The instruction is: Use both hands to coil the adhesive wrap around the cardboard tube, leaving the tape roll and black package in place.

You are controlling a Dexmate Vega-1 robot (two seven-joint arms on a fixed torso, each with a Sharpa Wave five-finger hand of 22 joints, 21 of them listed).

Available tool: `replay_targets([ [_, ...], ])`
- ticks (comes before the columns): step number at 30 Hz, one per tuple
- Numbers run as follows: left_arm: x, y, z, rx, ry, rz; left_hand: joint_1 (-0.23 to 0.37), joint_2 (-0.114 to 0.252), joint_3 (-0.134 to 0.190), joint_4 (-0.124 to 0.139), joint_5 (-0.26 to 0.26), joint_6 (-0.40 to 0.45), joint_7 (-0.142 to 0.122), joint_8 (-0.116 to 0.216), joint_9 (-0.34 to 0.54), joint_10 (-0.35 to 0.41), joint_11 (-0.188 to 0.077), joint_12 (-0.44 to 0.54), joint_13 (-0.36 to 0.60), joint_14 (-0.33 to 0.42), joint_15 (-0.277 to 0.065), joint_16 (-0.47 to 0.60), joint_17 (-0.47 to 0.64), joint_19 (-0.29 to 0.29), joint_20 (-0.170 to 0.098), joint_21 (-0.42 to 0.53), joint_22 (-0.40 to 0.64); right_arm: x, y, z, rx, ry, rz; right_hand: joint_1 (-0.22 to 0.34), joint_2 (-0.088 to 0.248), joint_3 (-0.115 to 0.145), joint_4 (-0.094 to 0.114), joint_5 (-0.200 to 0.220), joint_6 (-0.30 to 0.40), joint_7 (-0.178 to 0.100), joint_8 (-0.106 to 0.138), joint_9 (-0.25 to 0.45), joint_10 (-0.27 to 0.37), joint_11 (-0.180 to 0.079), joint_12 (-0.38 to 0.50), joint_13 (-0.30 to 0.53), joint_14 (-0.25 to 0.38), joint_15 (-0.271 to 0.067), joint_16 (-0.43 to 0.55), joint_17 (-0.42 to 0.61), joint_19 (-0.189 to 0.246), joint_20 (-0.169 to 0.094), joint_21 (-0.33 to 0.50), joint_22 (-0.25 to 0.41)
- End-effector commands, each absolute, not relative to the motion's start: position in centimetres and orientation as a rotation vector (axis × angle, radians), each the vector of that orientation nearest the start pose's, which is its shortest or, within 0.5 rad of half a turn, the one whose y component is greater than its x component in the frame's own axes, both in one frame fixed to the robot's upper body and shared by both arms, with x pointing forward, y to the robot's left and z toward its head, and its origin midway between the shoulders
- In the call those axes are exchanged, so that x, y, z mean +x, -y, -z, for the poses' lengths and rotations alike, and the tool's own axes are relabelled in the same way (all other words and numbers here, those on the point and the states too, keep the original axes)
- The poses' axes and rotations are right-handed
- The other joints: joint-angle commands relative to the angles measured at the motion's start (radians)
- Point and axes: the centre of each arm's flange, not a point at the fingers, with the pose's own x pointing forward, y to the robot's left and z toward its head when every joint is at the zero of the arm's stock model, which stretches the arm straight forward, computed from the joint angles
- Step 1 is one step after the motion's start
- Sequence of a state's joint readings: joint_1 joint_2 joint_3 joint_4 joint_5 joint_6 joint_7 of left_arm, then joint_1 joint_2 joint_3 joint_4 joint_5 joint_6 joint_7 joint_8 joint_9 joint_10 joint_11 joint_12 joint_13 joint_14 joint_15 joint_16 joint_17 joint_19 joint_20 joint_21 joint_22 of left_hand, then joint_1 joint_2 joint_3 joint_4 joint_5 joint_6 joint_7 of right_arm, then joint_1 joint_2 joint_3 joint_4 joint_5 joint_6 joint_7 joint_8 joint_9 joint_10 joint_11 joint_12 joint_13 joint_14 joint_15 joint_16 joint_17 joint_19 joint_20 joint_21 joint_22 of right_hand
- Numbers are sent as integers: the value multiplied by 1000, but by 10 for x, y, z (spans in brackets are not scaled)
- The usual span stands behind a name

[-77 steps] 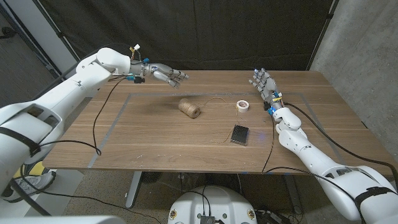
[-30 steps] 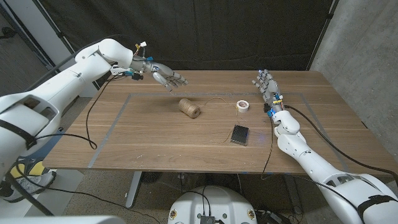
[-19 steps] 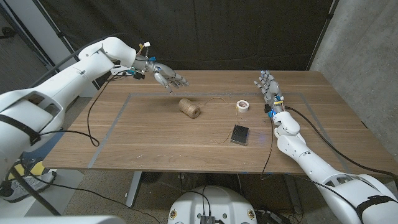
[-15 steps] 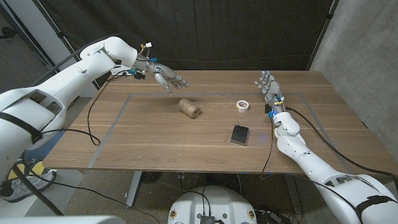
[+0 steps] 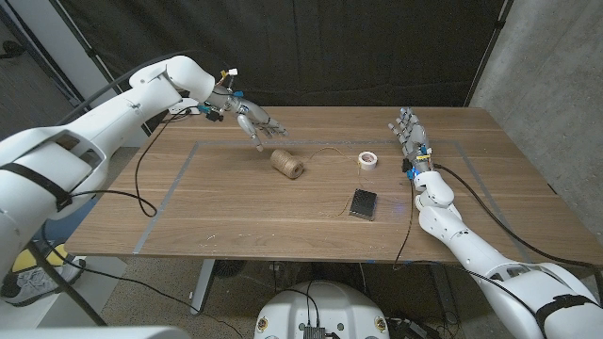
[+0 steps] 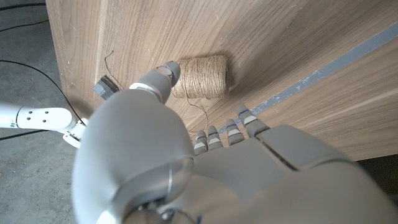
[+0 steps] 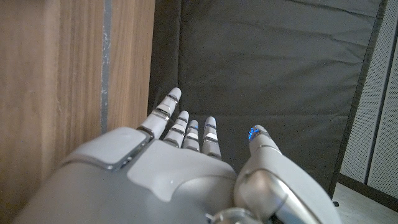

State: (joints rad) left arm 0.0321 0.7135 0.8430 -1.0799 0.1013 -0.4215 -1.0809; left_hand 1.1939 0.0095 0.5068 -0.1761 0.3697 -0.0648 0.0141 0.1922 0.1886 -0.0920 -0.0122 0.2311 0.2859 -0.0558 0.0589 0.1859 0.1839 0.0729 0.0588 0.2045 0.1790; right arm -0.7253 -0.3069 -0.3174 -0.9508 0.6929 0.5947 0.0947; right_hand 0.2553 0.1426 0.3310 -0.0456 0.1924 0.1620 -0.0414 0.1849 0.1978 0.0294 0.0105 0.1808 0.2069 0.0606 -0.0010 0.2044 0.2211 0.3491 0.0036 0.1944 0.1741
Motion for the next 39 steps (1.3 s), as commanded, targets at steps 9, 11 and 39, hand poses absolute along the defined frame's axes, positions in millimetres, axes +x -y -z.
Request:
replay_targets([
  [9,638,-238,-163,1719,236,948,22,1,-9,4,-9,-16,2,0,3,-17,2,-4,6,-14,10,-1,6,-14,6,-6,6,678,306,36,269,758,-60,-10,3,-4,-2,-3,-28,-3,-5,3,-21,9,1,2,-15,5,-3,5,-10,5,-4,3],
  [11,640,-237,-163,1725,235,946,26,2,-10,4,-11,-11,7,3,3,-11,3,-1,7,-12,8,1,6,-15,6,-5,6,678,307,36,268,759,-57,-10,2,-4,-2,-3,-30,-4,-5,3,-24,9,1,2,-17,6,-3,5,-12,5,-4,3],
  [39,655,-226,-148,1772,212,979,60,20,-22,8,-22,19,24,18,7,1,1,16,23,7,5,12,11,-12,6,1,8,681,314,39,287,758,-30,-10,2,-5,-5,-3,-45,-3,0,4,-35,11,7,2,-25,6,0,5,-18,9,-2,3],
])
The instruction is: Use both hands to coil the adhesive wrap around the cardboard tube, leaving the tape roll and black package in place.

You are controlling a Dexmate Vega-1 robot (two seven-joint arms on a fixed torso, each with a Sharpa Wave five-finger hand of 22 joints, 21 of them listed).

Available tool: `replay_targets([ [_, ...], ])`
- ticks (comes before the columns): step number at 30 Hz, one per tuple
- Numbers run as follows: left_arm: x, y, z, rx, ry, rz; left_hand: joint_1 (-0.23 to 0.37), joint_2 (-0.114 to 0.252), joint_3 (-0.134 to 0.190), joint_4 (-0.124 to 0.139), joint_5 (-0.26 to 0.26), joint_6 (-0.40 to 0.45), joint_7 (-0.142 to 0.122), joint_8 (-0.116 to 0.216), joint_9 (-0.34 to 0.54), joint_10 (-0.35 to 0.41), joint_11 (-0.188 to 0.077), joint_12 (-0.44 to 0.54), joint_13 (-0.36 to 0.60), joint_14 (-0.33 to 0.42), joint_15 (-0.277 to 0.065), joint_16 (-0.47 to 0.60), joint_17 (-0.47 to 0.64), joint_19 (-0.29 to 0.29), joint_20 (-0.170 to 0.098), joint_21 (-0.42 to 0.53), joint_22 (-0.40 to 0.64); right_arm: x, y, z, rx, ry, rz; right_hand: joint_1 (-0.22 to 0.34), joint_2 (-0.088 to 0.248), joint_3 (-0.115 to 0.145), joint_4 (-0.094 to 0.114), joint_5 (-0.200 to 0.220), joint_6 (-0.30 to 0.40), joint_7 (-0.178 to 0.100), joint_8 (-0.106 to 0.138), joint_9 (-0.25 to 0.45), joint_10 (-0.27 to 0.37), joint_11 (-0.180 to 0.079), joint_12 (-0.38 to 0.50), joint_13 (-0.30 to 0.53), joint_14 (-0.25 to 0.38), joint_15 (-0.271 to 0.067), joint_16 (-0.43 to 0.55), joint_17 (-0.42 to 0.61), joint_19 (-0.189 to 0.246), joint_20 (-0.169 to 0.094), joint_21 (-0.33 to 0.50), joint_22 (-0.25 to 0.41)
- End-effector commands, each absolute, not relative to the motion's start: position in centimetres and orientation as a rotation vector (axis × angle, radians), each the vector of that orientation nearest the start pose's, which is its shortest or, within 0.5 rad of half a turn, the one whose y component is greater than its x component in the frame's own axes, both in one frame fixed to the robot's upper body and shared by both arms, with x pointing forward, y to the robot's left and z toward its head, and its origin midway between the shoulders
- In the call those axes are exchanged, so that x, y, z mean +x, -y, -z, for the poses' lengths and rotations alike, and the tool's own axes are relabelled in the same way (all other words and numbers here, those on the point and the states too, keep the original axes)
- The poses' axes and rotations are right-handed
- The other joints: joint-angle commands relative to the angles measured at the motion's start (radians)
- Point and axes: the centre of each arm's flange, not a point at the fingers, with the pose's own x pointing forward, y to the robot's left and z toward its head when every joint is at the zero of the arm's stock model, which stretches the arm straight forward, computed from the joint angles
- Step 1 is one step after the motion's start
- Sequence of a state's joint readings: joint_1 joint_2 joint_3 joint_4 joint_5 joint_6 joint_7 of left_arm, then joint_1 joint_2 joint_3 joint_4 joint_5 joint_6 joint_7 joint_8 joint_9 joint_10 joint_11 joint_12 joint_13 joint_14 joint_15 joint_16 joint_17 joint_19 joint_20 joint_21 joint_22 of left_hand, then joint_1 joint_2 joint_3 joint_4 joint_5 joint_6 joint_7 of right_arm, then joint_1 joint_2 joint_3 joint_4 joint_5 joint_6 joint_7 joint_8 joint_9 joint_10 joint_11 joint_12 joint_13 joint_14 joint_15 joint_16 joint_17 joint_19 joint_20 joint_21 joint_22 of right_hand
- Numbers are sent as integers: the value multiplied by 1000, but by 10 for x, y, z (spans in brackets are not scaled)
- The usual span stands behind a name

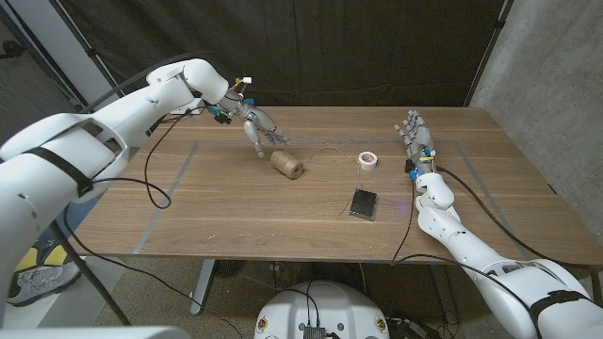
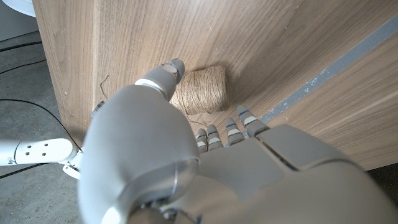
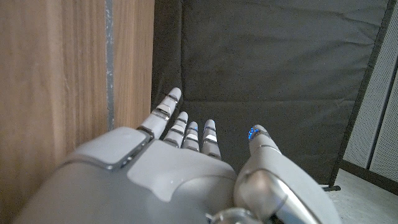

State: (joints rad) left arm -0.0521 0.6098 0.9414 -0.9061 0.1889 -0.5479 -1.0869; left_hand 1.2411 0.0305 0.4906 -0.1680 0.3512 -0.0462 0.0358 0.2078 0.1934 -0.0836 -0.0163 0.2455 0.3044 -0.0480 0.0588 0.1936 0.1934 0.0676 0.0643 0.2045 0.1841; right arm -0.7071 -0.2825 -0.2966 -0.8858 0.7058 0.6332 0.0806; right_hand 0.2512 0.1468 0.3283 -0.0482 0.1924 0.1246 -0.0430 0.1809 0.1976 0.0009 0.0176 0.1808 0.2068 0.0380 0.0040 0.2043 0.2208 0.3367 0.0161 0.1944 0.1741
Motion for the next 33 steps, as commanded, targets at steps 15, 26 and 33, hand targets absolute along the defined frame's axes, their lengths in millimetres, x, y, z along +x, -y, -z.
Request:
replay_targets([
  [15,666,-218,-137,1781,195,999,21,-2,-25,4,-10,-44,6,-11,3,-65,41,-14,13,-48,29,-9,0,-33,7,-4,3,681,316,44,300,765,-32,-6,-2,-3,-3,-3,-9,-4,7,4,-8,2,10,2,-5,1,2,6,-6,0,0,3],
  [26,668,-212,-130,1797,201,1008,23,-1,-28,4,-11,-46,9,-10,3,-67,43,-13,14,-54,34,-8,0,-39,11,-5,3,682,319,48,319,770,-29,-6,-1,-3,-4,-3,-11,-5,9,4,-9,2,12,1,-5,0,4,6,-7,2,0,3],
  [33,666,-206,-127,1819,203,1007,28,4,-30,5,-9,-59,12,-13,3,-79,45,-16,15,-61,39,-8,0,-47,11,-6,3,685,321,55,341,775,-37,-6,-1,-3,-4,-3,-12,-8,10,4,-8,2,13,1,-5,0,5,6,-7,4,1,3],
])
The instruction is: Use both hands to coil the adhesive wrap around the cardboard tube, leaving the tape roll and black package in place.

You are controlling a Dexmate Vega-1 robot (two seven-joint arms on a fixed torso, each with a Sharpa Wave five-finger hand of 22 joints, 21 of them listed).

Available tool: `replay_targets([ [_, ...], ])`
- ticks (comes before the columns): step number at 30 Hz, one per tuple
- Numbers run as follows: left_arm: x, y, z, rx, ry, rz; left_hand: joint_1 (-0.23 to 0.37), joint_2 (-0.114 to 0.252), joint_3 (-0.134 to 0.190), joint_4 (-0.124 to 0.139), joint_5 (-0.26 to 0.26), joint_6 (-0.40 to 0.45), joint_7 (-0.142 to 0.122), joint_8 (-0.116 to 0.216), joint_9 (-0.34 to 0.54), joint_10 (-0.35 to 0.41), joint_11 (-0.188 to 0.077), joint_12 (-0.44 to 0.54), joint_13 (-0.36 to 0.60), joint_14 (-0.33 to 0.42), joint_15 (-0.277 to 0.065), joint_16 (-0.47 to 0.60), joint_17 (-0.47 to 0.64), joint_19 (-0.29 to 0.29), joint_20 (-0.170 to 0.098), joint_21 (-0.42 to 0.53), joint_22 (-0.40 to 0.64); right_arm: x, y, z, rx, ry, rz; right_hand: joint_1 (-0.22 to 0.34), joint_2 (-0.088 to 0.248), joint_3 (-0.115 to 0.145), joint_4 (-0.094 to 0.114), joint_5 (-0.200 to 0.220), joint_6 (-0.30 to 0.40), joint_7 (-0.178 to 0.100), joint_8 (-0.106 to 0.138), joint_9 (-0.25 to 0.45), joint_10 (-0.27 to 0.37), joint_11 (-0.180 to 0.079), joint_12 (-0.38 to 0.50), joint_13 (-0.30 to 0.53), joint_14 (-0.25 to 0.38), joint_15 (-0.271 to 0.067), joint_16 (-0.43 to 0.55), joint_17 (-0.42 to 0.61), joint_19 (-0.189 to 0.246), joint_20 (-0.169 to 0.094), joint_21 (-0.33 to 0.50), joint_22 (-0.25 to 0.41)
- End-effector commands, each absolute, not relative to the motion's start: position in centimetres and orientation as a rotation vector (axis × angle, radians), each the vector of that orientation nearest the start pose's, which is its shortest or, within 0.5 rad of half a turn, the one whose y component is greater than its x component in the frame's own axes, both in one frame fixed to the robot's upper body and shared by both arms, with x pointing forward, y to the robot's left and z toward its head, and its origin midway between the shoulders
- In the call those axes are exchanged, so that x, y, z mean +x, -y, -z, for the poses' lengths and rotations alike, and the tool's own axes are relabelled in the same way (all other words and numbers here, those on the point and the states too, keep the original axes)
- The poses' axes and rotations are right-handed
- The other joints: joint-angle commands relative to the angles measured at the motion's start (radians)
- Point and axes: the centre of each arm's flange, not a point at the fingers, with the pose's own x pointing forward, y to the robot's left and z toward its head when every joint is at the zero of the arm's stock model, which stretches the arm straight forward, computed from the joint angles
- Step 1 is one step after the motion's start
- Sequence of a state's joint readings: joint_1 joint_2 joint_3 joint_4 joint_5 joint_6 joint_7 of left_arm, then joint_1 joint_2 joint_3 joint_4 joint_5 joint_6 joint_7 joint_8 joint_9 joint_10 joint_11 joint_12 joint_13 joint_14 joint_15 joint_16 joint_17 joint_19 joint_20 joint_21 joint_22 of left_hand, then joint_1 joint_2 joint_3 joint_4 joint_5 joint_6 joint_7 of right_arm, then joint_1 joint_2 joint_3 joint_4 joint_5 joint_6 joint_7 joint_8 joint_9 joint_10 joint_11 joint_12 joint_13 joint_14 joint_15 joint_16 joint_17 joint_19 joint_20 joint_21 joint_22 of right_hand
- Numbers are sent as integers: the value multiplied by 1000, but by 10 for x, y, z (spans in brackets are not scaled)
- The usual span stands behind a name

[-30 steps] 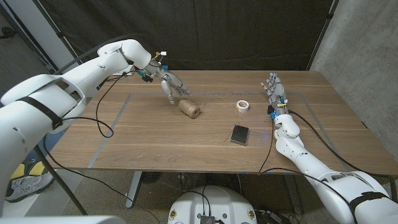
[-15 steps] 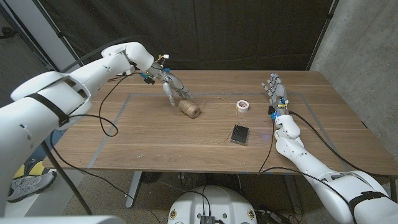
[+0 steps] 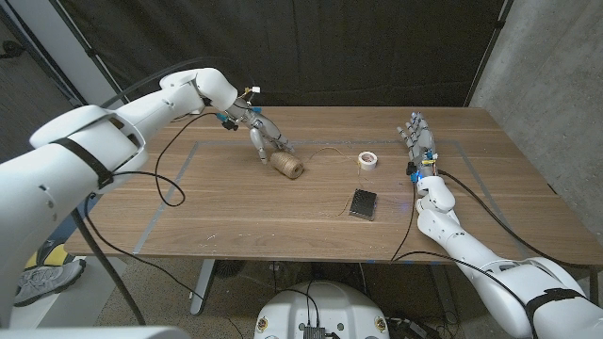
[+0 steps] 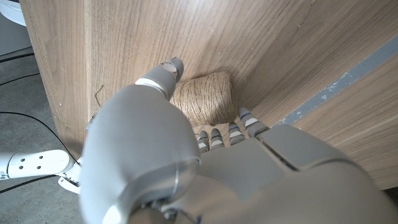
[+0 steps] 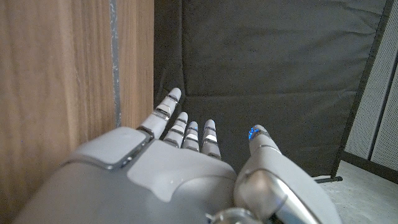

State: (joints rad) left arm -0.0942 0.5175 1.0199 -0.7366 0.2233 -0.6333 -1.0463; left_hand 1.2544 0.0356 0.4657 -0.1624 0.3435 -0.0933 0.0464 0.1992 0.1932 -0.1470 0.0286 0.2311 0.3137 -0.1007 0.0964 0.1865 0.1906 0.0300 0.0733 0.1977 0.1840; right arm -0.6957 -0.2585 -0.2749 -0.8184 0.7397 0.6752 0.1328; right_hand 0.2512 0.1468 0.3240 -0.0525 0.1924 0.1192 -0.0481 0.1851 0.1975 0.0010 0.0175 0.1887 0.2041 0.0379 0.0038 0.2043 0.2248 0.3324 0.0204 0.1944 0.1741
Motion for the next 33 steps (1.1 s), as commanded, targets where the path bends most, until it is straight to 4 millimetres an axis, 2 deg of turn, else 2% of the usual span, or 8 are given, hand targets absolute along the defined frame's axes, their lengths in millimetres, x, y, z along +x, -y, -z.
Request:
replay_targets([
  [1,665,-206,-127,1822,205,1001,15,-1,-5,-1,-2,-12,2,-5,4,-16,-1,-2,6,-9,1,-1,3,-10,3,1,3,685,322,56,344,776,-38,-6,-1,1,0,-3,-6,-3,6,4,-8,3,6,4,-4,1,6,2,-3,0,1,3],
  [22,651,-190,-104,1942,282,899,29,4,-11,-4,2,-3,2,3,4,6,-3,12,10,15,-6,12,3,2,4,10,3,686,333,77,393,786,-61,-6,-1,1,-2,-3,-6,-4,9,4,-1,0,11,4,-3,-1,9,2,-1,5,3,3],
  [29,646,-185,-96,1974,334,852,38,4,-12,-6,4,11,-3,9,4,19,-12,19,12,26,-11,16,3,10,2,14,4,684,337,84,399,786,-60,-6,-1,1,-2,-3,-6,-7,9,4,0,0,12,4,-2,-2,10,2,0,6,4,3],
  [33,640,-182,-92,2008,410,804,52,7,-13,-8,7,45,-8,23,6,48,-27,34,17,60,-26,28,5,28,-1,22,5,682,340,86,402,787,-58,-7,0,0,-2,-3,-7,-7,9,4,0,0,12,4,-2,-2,10,2,1,6,4,3],
])
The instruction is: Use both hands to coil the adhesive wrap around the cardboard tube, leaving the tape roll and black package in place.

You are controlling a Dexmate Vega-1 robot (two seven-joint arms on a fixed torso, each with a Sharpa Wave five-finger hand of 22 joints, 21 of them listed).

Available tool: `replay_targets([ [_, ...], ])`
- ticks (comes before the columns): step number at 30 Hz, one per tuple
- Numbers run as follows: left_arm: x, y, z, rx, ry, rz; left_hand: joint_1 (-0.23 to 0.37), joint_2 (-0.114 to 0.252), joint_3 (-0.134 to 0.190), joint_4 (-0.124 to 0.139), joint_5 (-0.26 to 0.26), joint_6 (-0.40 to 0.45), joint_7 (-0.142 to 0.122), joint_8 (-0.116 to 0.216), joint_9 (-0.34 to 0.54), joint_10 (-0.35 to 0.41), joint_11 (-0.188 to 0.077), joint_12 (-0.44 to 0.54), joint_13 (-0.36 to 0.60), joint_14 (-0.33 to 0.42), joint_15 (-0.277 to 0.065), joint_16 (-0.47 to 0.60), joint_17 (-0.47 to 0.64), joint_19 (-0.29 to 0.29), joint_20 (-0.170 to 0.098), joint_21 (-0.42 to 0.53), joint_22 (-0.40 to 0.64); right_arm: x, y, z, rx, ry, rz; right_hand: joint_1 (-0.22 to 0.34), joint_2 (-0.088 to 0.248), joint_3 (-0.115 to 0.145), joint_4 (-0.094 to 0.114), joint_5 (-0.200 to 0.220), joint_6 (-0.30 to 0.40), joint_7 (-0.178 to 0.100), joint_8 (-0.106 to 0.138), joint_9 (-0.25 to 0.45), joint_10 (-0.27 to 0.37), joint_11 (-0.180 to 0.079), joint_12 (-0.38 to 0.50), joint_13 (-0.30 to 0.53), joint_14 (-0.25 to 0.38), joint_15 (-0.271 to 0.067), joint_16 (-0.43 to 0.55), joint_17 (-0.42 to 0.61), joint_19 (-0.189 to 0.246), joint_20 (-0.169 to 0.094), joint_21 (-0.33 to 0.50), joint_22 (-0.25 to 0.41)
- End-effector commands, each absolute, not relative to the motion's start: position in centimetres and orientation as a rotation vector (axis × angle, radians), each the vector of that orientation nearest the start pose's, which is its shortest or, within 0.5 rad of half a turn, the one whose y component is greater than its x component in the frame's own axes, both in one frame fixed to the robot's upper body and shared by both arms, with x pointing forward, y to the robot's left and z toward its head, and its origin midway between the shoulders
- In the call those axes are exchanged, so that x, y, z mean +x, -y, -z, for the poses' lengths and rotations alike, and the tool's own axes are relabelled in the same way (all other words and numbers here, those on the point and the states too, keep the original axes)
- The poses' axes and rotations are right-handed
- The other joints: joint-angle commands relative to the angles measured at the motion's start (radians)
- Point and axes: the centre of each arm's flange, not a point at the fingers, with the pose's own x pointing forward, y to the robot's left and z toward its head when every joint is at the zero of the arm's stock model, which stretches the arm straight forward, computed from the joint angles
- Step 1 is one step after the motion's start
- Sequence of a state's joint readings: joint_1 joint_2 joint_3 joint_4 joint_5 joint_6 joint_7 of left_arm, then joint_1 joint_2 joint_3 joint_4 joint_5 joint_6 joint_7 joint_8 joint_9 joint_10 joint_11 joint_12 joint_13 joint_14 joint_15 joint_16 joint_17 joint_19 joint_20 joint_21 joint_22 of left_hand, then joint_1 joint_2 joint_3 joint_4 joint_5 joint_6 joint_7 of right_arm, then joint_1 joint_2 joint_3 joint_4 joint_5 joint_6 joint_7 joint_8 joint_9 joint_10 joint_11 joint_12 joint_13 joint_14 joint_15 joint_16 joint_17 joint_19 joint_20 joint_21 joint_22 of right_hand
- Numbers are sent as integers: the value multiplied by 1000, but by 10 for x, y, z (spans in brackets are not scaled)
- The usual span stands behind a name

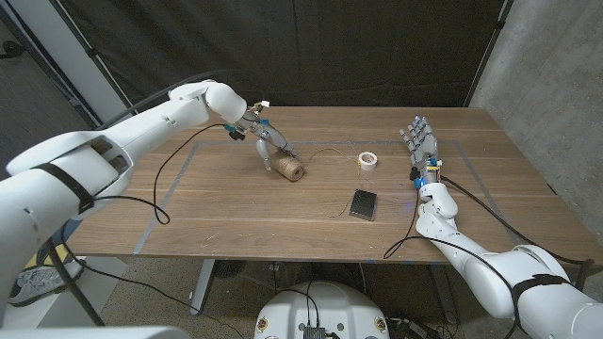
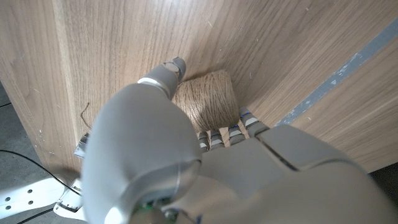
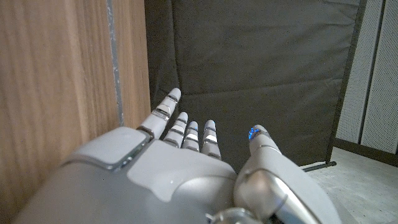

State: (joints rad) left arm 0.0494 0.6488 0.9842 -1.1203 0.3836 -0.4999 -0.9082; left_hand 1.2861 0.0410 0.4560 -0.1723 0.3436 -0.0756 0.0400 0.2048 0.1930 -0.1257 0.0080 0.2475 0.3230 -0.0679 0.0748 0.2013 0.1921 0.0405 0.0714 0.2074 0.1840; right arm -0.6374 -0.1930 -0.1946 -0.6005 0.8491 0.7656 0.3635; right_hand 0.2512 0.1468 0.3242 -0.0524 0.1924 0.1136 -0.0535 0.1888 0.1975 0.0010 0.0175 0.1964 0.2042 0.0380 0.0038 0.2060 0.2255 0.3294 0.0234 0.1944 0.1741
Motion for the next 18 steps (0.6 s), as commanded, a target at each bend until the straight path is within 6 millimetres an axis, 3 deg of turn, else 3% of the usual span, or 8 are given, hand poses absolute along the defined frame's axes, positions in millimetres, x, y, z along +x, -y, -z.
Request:
replay_targets([
  [1,638,-181,-91,2022,417,796,23,2,-4,2,8,37,-3,20,6,36,-9,22,9,36,-6,16,4,19,2,13,6,682,340,87,404,787,-58,-7,0,0,-2,-3,-1,-2,6,4,1,1,4,4,-3,-2,9,2,4,3,4,3],
  [10,615,-186,-73,2042,609,634,34,24,1,11,18,138,-10,52,13,87,-10,62,30,97,-18,39,26,45,3,27,11,679,346,92,406,791,-55,-7,1,0,-2,-3,-1,-2,7,4,0,-3,4,4,-3,-2,9,2,4,3,5,4],
  [18,591,-187,-53,2047,655,541,29,22,2,14,20,150,-13,54,17,87,-10,72,40,100,-20,39,35,43,6,26,12,679,347,94,409,796,-61,-7,1,1,-2,-3,-1,-2,7,4,0,-3,5,4,-4,-2,9,2,4,3,5,4],
])
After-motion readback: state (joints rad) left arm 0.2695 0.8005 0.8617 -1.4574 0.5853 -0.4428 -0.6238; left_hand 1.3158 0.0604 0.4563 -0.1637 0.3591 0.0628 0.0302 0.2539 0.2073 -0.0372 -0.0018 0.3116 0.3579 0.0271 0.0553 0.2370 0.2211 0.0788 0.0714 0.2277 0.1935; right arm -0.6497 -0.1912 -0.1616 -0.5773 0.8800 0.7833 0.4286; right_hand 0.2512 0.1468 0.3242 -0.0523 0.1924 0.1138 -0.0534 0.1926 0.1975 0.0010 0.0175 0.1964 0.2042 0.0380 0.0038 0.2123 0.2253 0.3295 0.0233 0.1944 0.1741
